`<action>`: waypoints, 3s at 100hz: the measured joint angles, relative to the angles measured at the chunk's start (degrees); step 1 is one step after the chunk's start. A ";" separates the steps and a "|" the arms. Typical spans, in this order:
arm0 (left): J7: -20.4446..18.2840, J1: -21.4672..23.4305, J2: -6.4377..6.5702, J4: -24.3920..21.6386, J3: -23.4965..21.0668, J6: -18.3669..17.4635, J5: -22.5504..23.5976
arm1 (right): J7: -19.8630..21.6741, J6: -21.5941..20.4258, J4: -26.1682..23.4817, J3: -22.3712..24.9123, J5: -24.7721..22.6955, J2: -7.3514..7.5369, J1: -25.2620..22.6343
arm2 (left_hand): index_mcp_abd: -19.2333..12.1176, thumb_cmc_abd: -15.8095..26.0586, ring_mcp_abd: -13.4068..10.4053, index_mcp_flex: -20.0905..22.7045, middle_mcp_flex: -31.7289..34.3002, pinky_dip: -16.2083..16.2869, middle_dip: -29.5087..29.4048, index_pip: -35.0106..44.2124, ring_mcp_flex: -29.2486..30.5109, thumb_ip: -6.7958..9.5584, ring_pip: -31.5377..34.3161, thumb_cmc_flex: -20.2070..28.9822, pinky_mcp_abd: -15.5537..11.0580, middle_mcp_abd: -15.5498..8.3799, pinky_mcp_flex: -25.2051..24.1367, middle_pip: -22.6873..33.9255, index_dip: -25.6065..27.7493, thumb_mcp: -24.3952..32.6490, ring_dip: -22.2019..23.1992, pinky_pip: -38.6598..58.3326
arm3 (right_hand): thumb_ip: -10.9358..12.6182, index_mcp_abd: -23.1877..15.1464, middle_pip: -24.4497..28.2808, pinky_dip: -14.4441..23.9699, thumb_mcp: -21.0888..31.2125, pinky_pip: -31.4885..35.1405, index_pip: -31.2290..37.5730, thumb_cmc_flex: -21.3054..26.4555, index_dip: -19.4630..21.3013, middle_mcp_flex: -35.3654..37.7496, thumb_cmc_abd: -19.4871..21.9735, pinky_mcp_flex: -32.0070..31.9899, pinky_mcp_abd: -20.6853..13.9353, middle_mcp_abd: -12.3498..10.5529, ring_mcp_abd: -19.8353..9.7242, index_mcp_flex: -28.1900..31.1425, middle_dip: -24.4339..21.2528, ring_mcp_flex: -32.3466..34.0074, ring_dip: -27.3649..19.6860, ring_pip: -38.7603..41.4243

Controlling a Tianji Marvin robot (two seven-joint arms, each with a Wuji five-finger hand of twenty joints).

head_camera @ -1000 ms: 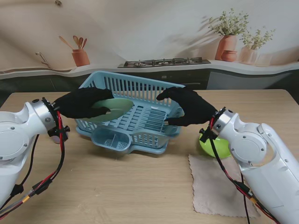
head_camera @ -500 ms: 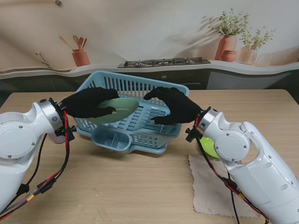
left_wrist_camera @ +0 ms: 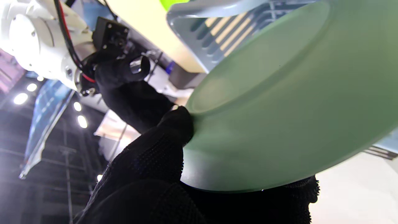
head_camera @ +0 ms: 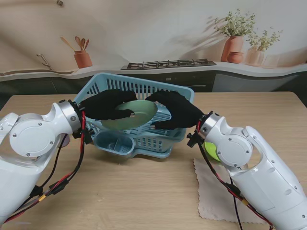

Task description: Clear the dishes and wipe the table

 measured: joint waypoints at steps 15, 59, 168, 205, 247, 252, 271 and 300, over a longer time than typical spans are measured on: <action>-0.05 -2.08 -0.37 0.52 2.42 0.94 -0.61 | -0.40 -0.39 0.00 0.53 -0.05 -0.06 -0.86 | 0.00 0.00 -0.01 0.00 0.00 0.00 0.00 0.00 0.00 0.00 0.00 0.00 -0.02 0.00 0.00 0.04 0.00 0.00 -0.03 0.00 | 0.00 -0.05 0.20 0.00 2.01 0.27 1.73 0.09 0.91 0.11 -0.03 1.83 0.00 -0.12 0.00 0.00 0.00 0.39 0.00 0.04; 0.44 -5.21 -0.90 1.64 6.87 4.16 -2.74 | -4.38 -0.83 0.45 0.22 -0.89 -0.49 -1.41 | 0.02 0.00 -0.08 0.23 0.00 -1.08 0.00 0.01 0.00 0.53 0.01 0.00 -0.12 0.00 0.20 0.06 0.01 0.00 -0.05 1.28 | -4.50 -4.45 2.20 -2.13 6.07 12.90 16.51 17.58 -5.74 18.16 4.77 15.45 1.30 -2.15 -0.09 10.49 1.26 17.84 2.54 6.01; 5.77 0.69 -1.59 1.84 0.15 -5.96 -0.09 | -12.31 -2.22 2.38 -3.56 -4.17 -2.46 2.10 | -6.62 2.29 4.23 2.54 -1.23 -17.76 -12.20 -11.09 -13.76 4.26 -33.84 3.70 2.91 -4.61 -26.72 -23.63 -18.96 -7.84 -23.35 -23.28 | -10.78 -6.53 -4.53 -6.27 12.71 20.25 18.14 20.54 -13.69 49.77 -8.26 38.66 7.53 -1.38 3.72 35.39 1.98 47.05 2.27 10.76; 7.61 3.85 -1.66 1.67 -3.77 -10.84 1.62 | -11.76 -4.20 2.66 -3.27 -4.87 -2.55 3.16 | -8.99 2.92 4.19 2.51 -6.26 -22.93 -19.79 -14.98 -17.41 5.05 -38.34 0.61 2.29 -5.60 -31.10 -21.24 -20.11 -14.12 -26.78 -28.23 | -12.50 -6.48 -5.31 -6.26 14.54 20.26 17.24 20.49 -14.32 51.83 -10.13 41.06 9.34 -0.58 4.85 37.56 2.55 49.57 2.18 9.42; 10.73 7.84 -1.83 1.60 -8.48 -16.04 4.15 | -11.14 -4.61 2.64 -3.03 -5.22 -2.43 3.52 | -11.71 2.33 2.93 2.47 -7.63 -25.62 -21.83 -20.94 -19.52 5.12 -41.37 -13.24 1.50 -6.89 -33.92 -21.50 -20.51 -7.95 -27.45 -30.90 | -12.52 -6.36 -5.95 -6.25 15.23 20.26 16.72 20.46 -14.33 52.75 -11.52 42.43 10.04 -0.22 5.05 38.78 2.58 51.20 2.16 8.76; 11.04 8.44 -1.86 1.60 -9.08 -16.51 4.49 | -10.98 -4.62 2.64 -3.00 -5.22 -2.40 3.54 | -11.75 2.32 2.93 2.46 -8.78 -25.72 -21.97 -22.00 -19.64 5.07 -41.35 -15.14 1.46 -6.93 -34.28 -22.51 -20.50 -8.00 -27.50 -30.98 | -12.52 -6.36 -6.50 -6.21 15.24 20.26 16.72 20.46 -14.33 53.17 -11.53 42.57 10.07 -0.22 5.06 38.80 2.58 51.36 2.16 8.42; 13.53 11.26 -2.20 1.81 -12.29 -19.63 5.49 | -10.18 -4.95 2.63 -2.65 -5.26 -2.19 3.59 | -11.89 2.81 2.86 2.46 -9.43 -26.30 -22.11 -23.16 -20.49 5.06 -42.00 -19.49 0.95 -7.02 -35.13 -22.68 -20.52 -7.34 -27.55 -31.68 | -12.52 -5.81 -6.54 -5.63 15.75 21.04 16.72 20.46 -14.33 53.21 -11.54 43.63 10.66 -0.09 5.14 38.80 2.61 51.82 2.16 8.23; 16.95 16.54 -2.57 1.76 -18.70 -25.41 9.52 | -9.99 -4.95 2.66 -2.28 -5.40 -1.97 3.60 | -12.52 2.92 2.80 3.47 -9.87 -26.31 -22.12 -23.34 -21.03 5.06 -42.59 -19.50 0.93 -7.45 -35.22 -22.91 -20.95 -7.34 -28.14 -31.70 | -12.52 -4.76 -7.20 -5.19 16.64 22.29 16.72 20.47 -14.33 53.23 -11.54 44.56 11.28 0.47 5.59 38.80 2.63 51.87 2.16 7.72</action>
